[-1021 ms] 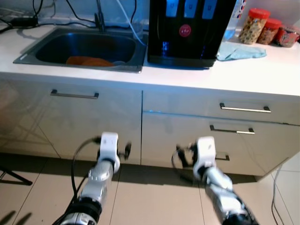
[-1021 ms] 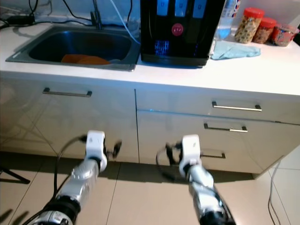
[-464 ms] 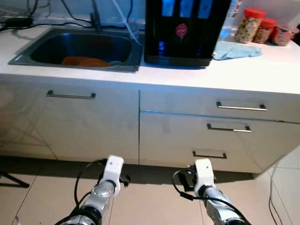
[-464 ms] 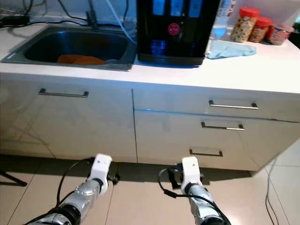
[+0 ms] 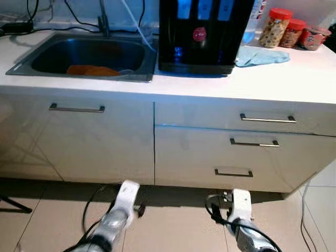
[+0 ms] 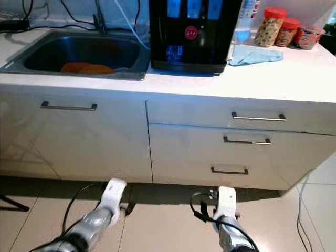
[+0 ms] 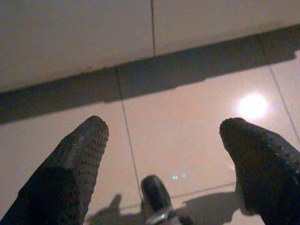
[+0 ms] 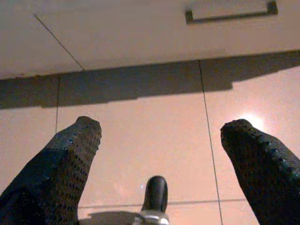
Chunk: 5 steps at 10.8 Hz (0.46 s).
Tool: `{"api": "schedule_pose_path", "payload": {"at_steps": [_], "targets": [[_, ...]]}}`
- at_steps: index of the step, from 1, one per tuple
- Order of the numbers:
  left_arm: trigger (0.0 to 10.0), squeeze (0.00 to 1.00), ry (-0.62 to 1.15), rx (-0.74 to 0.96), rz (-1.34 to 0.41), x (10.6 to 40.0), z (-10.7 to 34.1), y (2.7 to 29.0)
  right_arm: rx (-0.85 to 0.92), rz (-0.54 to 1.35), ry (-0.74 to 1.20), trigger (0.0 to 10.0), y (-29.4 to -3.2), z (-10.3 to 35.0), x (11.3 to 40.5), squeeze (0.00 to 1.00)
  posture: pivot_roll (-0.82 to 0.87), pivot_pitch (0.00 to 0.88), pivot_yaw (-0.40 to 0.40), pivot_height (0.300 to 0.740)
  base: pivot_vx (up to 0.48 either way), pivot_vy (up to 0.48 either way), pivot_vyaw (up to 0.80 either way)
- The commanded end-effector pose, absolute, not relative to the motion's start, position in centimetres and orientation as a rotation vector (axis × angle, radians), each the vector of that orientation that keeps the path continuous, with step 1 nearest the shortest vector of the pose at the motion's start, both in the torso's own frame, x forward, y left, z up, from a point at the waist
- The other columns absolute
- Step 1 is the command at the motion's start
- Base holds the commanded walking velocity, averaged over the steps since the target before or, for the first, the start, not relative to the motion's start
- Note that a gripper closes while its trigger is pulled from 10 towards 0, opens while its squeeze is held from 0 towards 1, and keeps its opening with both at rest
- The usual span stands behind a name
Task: Kitchen organization
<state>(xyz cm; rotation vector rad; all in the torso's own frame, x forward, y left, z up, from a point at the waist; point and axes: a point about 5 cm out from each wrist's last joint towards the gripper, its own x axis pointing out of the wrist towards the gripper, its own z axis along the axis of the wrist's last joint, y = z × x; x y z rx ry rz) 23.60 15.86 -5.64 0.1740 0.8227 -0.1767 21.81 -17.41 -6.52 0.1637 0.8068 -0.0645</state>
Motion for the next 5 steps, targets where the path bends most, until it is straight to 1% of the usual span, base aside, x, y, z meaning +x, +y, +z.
{"api": "schedule_pose_path", "payload": {"at_steps": [1, 3, 5], "targets": [[10.0, 0.0, 0.83, 0.155, -0.17, 23.33, -5.79, 16.23, 0.196, -0.093, 0.823, 10.0, -17.44, -6.77, 21.46, 0.0, -0.1, 0.0, -0.015, 0.74, 0.0, 0.0, 0.0], [10.0, 0.0, 0.844, 0.171, -0.142, 22.81, -6.08, 16.94, 0.209, -0.111, 0.847, 10.0, -17.73, -7.04, 21.03, 0.0, -0.1, 0.0, -0.02, 0.74, 0.0, 0.0, 0.0], [10.0, 0.0, 0.855, 0.158, -0.123, 22.57, -6.26, 16.89, 0.184, -0.105, 0.863, 10.0, -17.85, -7.22, 20.73, 0.0, -0.1, 0.0, -0.023, 0.74, 0.0, 0.0, 0.0]]}}
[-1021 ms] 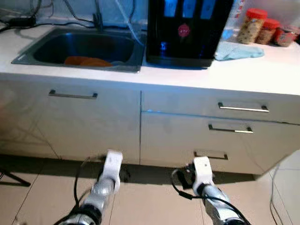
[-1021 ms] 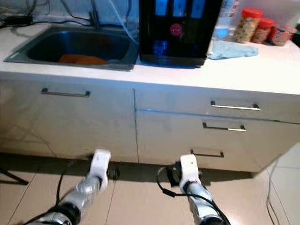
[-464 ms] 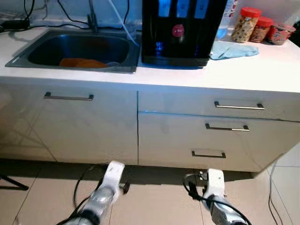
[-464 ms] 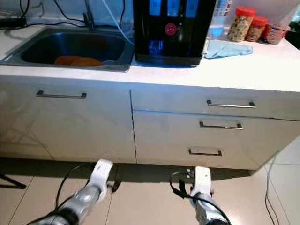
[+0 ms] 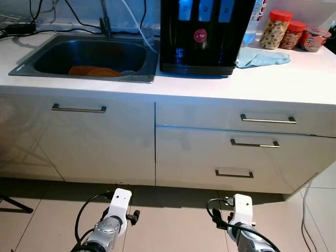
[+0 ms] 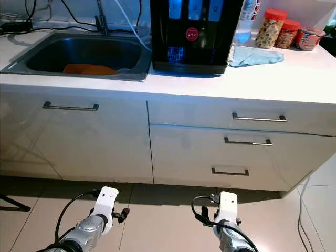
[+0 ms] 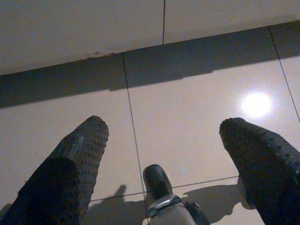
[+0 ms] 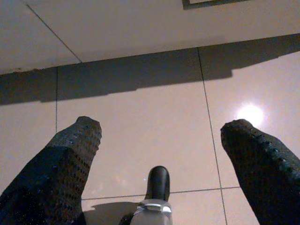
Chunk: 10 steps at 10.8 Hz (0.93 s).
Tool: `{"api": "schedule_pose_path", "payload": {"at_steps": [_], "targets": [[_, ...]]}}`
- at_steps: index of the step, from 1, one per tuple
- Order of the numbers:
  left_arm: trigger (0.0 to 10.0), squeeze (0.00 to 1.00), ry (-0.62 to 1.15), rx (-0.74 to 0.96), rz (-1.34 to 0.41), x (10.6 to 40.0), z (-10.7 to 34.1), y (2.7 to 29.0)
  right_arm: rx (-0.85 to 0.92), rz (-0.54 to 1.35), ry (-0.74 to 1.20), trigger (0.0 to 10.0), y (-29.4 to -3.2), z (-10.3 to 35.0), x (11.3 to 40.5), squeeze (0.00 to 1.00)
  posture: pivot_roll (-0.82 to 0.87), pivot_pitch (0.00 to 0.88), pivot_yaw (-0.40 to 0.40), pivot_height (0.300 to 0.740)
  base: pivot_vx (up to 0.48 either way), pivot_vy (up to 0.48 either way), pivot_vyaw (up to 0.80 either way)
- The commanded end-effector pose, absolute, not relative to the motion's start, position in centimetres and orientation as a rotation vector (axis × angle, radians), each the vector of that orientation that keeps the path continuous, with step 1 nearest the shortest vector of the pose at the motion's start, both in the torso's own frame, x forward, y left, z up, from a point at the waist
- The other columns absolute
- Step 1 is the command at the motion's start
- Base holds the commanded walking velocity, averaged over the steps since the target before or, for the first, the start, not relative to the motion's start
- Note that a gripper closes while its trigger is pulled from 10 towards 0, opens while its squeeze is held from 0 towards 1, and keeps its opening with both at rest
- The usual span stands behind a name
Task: Kitchen organization
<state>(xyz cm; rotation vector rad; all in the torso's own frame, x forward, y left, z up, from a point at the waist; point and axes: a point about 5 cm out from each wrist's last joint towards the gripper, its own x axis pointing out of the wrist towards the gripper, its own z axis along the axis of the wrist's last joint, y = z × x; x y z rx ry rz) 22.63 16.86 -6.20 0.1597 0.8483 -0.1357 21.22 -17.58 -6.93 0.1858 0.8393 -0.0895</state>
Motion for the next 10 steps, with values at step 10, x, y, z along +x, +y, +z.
{"api": "schedule_pose_path", "payload": {"at_steps": [10], "targets": [[10.0, 0.0, 0.865, 0.179, -0.152, 22.22, -6.46, 16.88, 0.17, -0.114, 0.891, 10.0, -18.18, -7.62, 19.98, 0.0, -0.12, 0.0, -0.014, 0.74, 0.0, 0.0, 0.0]]}}
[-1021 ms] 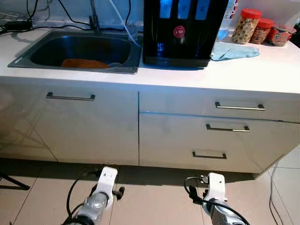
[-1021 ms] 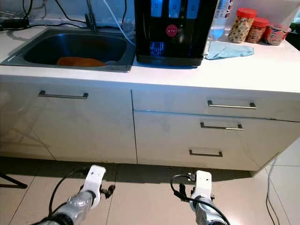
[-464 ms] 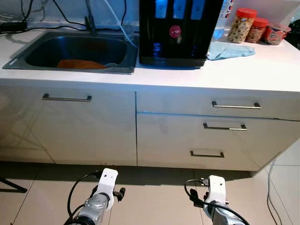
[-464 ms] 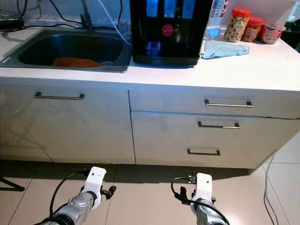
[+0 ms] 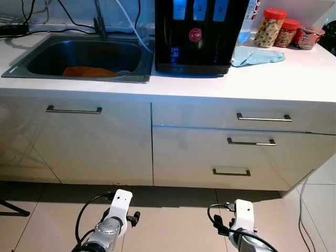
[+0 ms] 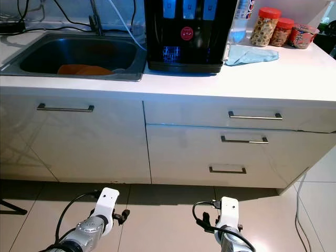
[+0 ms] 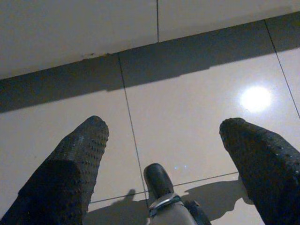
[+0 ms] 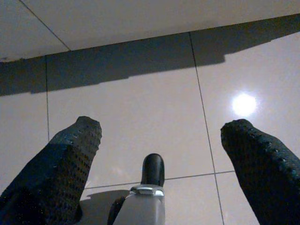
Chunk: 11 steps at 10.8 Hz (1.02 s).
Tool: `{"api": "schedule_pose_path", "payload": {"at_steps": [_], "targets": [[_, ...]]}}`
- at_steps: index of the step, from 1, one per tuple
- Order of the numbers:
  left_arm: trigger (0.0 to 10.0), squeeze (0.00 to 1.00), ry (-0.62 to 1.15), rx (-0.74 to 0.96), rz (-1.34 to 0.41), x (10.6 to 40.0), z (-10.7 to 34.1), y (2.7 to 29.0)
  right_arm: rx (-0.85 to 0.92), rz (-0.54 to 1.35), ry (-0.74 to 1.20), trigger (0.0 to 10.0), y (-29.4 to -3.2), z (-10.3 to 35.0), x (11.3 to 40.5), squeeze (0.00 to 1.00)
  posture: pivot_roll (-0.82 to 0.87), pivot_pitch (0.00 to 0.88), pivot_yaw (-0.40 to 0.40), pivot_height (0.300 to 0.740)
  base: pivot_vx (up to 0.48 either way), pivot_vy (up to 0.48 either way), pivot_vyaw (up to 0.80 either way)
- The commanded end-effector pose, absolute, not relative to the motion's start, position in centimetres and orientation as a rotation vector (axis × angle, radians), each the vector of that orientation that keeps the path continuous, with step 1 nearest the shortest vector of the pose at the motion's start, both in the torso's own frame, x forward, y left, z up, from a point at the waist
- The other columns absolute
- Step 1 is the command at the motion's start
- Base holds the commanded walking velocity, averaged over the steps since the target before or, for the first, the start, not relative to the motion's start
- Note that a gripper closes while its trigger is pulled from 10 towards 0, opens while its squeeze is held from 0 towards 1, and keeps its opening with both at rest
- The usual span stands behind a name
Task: Kitchen organization
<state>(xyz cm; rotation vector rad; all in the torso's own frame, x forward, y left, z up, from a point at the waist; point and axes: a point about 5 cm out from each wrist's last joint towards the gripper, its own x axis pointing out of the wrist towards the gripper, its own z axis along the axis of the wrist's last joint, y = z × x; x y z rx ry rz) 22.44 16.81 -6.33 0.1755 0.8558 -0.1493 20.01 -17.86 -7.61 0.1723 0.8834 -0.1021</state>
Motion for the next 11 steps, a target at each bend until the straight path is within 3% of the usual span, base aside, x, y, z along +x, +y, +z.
{"api": "schedule_pose_path", "payload": {"at_steps": [1, 11], "targets": [[10.0, 0.0, 0.865, 0.179, -0.152, 22.22, -6.46, 16.88, 0.17, -0.114, 0.891, 10.0, -18.18, -7.62, 19.98, 0.0, -0.12, 0.0, -0.014, 0.74, 0.0, 0.0, 0.0], [10.0, 0.0, 0.865, 0.179, -0.152, 22.22, -6.46, 16.88, 0.17, -0.114, 0.891, 10.0, -18.18, -7.62, 19.98, 0.0, -0.12, 0.0, -0.014, 0.74, 0.0, 0.0, 0.0]]}}
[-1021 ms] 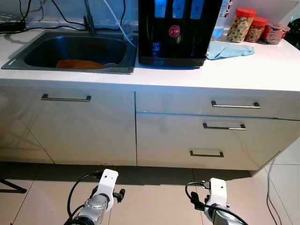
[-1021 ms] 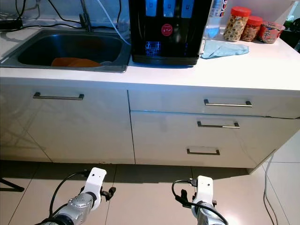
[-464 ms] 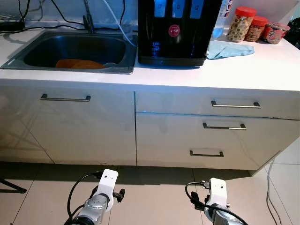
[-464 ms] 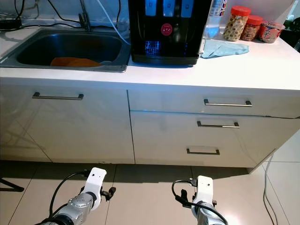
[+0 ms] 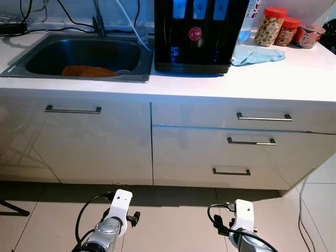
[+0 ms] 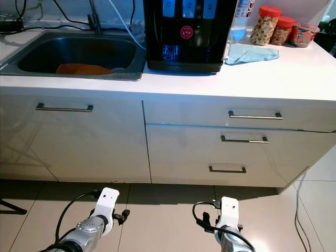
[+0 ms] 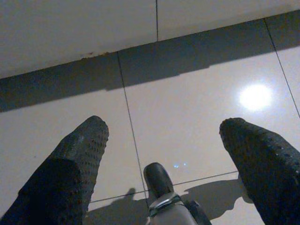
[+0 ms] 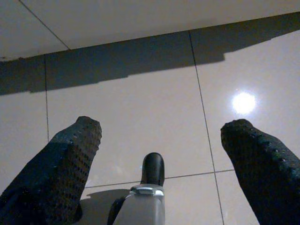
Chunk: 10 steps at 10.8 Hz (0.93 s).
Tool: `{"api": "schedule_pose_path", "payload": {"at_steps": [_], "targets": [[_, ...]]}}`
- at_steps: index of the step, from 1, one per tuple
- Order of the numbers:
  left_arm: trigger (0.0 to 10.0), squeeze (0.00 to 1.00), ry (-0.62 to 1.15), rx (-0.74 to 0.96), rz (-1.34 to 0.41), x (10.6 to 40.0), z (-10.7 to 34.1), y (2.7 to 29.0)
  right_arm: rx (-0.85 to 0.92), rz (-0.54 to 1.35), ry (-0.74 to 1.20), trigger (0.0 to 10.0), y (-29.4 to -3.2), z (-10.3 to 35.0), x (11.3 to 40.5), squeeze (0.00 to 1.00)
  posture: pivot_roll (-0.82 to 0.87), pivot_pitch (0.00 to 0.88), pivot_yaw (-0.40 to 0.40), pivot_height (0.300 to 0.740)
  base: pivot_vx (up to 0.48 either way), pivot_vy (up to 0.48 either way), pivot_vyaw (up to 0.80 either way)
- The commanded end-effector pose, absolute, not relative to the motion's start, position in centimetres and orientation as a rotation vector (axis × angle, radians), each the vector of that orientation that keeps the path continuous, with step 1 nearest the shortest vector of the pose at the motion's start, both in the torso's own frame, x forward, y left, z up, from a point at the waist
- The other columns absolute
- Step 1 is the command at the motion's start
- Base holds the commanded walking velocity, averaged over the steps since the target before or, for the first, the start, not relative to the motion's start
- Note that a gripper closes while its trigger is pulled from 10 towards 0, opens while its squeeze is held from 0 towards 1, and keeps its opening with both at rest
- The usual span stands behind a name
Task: Kitchen organization
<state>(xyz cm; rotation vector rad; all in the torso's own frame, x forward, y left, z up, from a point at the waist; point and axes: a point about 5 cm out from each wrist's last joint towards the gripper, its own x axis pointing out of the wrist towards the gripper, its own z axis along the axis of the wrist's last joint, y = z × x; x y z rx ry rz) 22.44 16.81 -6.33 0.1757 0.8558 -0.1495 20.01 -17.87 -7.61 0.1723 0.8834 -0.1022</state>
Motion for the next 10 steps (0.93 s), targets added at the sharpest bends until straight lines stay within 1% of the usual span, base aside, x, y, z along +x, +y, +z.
{"api": "schedule_pose_path", "payload": {"at_steps": [1, 8, 9, 10], "targets": [[10.0, 0.0, 0.865, 0.179, -0.152, 22.2, -6.5, 16.9, 0.17, -0.114, 0.891, 10.0, -18.2, -7.6, 20.0, 0.0, -0.12, 0.0, -0.014, 0.74, 0.0, 0.0, 0.0], [10.0, 0.0, 0.865, 0.179, -0.152, 22.2, -6.5, 16.9, 0.17, -0.114, 0.891, 10.0, -18.2, -7.6, 20.0, 0.0, -0.12, 0.0, -0.014, 0.74, 0.0, 0.0, 0.0], [10.0, 0.0, 0.868, 0.18, -0.165, 22.2, -6.5, 16.4, 0.151, -0.084, 0.904, 10.0, -18.3, -7.7, 19.8, 0.0, -0.14, 0.0, -0.033, 0.74, 0.0, 0.0, 0.0], [10.0, 0.0, 0.868, 0.176, -0.185, 22.3, -6.5, 15.5, 0.128, -0.075, 0.925, 10.0, -18.8, -7.8, 19.5, 0.0, -0.14, 0.0, -0.034, 0.74, 0.0, 0.0, 0.0]]}}
